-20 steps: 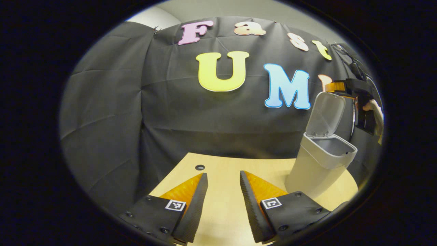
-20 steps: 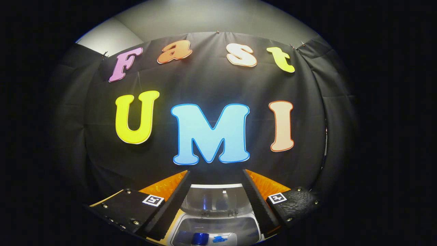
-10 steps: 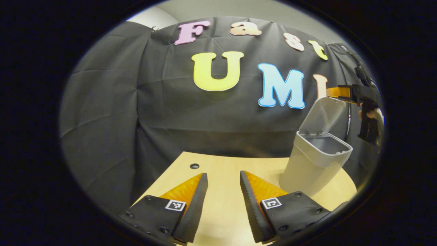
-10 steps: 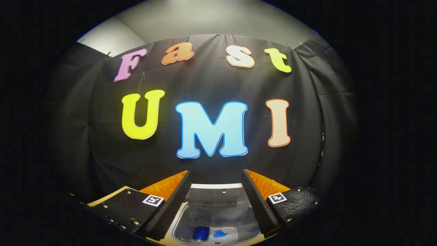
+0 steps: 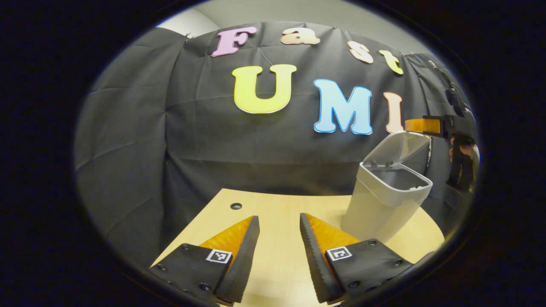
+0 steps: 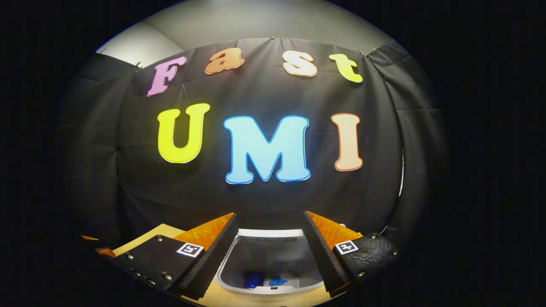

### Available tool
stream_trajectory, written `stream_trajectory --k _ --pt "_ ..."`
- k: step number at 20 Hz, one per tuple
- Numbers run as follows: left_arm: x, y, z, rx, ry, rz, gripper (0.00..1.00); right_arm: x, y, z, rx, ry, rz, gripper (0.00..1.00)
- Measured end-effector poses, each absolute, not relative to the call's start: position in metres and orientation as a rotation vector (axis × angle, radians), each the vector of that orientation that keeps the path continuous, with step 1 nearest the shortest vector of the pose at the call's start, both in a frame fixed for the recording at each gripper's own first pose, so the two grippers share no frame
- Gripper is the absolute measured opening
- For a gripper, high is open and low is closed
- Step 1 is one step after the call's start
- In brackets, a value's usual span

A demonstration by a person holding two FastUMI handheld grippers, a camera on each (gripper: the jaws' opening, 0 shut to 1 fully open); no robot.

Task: Press the lid of the desktop garbage bin to open it, pick up the crumpled paper on the desktop and throw it into the bin, then pick up the pop can on the desktop and drop it into the bin, and finally close the garbage bin lid.

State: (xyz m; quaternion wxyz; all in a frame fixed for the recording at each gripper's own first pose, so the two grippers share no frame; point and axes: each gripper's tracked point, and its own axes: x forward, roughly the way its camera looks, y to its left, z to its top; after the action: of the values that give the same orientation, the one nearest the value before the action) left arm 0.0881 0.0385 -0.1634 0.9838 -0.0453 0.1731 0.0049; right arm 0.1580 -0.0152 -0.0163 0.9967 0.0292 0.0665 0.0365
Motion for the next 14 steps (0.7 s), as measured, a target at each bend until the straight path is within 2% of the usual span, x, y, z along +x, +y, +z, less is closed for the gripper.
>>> stream_trajectory --k 2,3,9,14 --pt "0.084 0.036 -0.163 -0.091 0.348 0.006 0.66 0.152 -0.015 -0.024 0.064 0.157 0.077 1.00" --pt "0.082 0.034 -0.163 -0.093 0.350 0.004 0.66 0.149 -0.014 -0.029 0.066 0.171 0.080 0.96" --pt "0.069 0.030 -0.168 -0.100 0.361 -0.004 0.66 0.132 -0.019 -0.086 0.096 0.334 0.057 0.96" --pt "0.062 0.031 -0.175 -0.097 0.381 -0.006 0.66 0.122 -0.015 -0.119 0.110 0.399 0.060 0.96"
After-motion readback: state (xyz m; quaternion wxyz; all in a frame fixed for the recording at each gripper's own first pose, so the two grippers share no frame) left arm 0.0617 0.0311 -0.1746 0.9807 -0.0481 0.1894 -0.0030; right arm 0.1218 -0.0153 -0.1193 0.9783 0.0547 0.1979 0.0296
